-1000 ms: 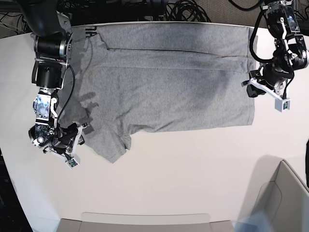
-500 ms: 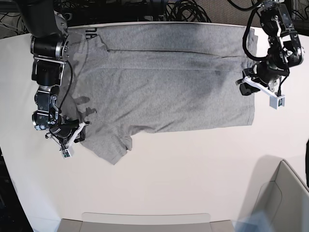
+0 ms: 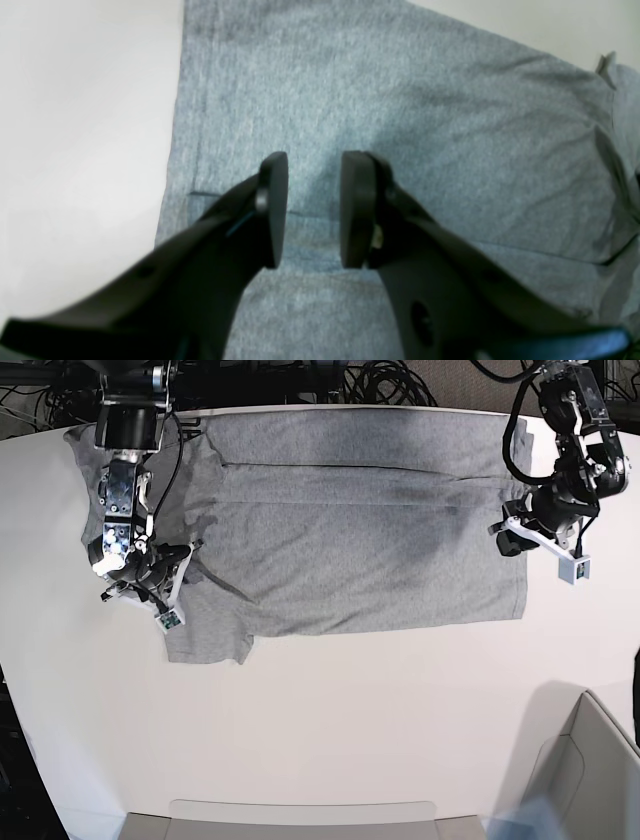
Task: Fold the T-shirt properly
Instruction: 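Reach both grippers to the hem corners of the shirt, then grasp the hem corners with both grippers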
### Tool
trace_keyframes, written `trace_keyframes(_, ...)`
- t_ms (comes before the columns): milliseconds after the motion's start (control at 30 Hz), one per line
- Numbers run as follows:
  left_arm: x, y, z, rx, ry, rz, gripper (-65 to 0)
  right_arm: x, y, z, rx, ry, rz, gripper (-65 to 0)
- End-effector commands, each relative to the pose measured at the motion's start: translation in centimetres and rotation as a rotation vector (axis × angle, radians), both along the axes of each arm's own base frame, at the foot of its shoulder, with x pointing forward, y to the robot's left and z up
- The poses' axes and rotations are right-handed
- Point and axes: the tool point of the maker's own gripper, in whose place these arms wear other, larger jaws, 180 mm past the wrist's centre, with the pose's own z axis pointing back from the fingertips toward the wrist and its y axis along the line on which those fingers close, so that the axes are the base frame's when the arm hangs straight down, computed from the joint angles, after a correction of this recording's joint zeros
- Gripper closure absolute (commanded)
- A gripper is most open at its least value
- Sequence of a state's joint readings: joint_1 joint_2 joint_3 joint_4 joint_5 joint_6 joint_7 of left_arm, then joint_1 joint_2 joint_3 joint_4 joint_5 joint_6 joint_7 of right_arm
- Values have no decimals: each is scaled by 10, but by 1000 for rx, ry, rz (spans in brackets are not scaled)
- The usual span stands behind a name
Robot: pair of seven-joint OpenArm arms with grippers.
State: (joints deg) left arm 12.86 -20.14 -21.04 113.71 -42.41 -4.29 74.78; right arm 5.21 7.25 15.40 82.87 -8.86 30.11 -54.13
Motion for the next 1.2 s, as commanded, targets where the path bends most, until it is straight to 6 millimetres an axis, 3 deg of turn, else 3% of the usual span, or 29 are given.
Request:
trace_keyframes(0, 6, 3, 10, 16, -37, -4, -191, 2, -1, 7, -11, -14, 4, 0)
trace_keyframes(167, 7, 1, 10, 14, -38, -11, -191, -1, 2, 6, 0, -15, 7, 0)
trace_keyframes(233, 7, 1, 10, 14, -38, -11, -191, 5, 9, 18, 37, -57, 12, -63)
trace_keyframes(367, 8, 1, 10, 14, -40, -11, -191, 21, -2, 67, 141, -221, -61, -204)
trace_keyframes(433, 8, 1, 10, 14, -40, -11, -191, 31, -10, 93, 210, -307, -105, -211)
trace_keyframes(533, 7, 1, 10, 14, -38, -11, -191, 43, -29, 115, 277, -383, -173, -192)
trace_keyframes(633, 8, 1, 10, 14, -38, -10, -191, 56, -39, 106, 311, -354, -216, -188)
trace_keyframes(767, 8, 1, 10, 13, -39, -12, -191, 72, -46, 73, 377, -249, -267, -188)
trace_keyframes(900, 8, 1, 10, 13, -38, -12, -191, 84, -48, 61, 475, -279, -325, -188)
trace_keyframes(1167, 7, 1, 9, 13, -35, -12, -191, 88, -52, 29, 544, -234, -464, -188)
